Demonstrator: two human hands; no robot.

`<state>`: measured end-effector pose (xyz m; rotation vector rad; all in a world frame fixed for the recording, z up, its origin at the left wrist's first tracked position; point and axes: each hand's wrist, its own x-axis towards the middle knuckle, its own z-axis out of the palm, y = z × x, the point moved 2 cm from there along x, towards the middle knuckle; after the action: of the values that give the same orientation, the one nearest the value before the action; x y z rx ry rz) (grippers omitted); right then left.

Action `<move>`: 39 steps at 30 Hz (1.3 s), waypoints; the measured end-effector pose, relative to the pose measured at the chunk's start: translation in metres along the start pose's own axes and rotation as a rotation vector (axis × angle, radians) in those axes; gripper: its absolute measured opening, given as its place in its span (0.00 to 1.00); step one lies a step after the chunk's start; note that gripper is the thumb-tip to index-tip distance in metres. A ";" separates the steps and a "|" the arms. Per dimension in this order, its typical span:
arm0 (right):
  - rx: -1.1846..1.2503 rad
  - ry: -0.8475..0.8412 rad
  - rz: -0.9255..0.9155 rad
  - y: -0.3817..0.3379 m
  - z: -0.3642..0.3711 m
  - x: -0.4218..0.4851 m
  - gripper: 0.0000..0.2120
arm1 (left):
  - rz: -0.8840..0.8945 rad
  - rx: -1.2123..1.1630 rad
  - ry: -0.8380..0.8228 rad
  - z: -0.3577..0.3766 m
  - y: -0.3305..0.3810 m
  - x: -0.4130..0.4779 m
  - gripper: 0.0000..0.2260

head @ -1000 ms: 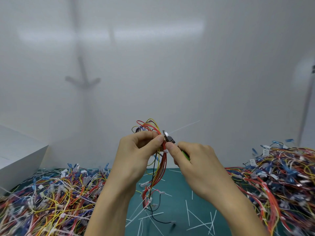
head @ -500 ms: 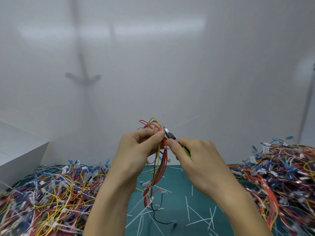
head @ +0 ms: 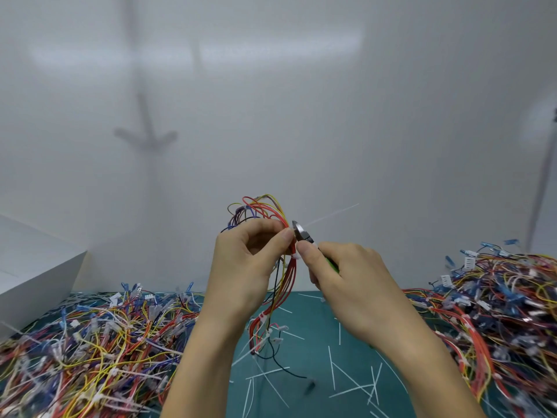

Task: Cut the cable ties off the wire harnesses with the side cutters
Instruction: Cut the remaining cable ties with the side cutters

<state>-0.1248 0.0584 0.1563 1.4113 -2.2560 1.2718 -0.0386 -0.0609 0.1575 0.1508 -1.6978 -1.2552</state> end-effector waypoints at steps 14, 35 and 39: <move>0.062 -0.013 0.051 0.002 -0.001 -0.001 0.29 | 0.073 0.148 0.055 0.003 -0.001 -0.001 0.03; 0.691 -0.277 0.255 0.000 0.011 -0.002 0.26 | 0.162 0.159 0.050 -0.002 0.001 -0.001 0.04; 0.841 -0.290 0.287 -0.005 0.012 -0.002 0.27 | 0.109 0.110 0.048 -0.005 -0.002 0.001 0.04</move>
<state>-0.1161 0.0500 0.1507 1.6086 -2.2467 2.4524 -0.0361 -0.0659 0.1566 0.1506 -1.7116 -1.0702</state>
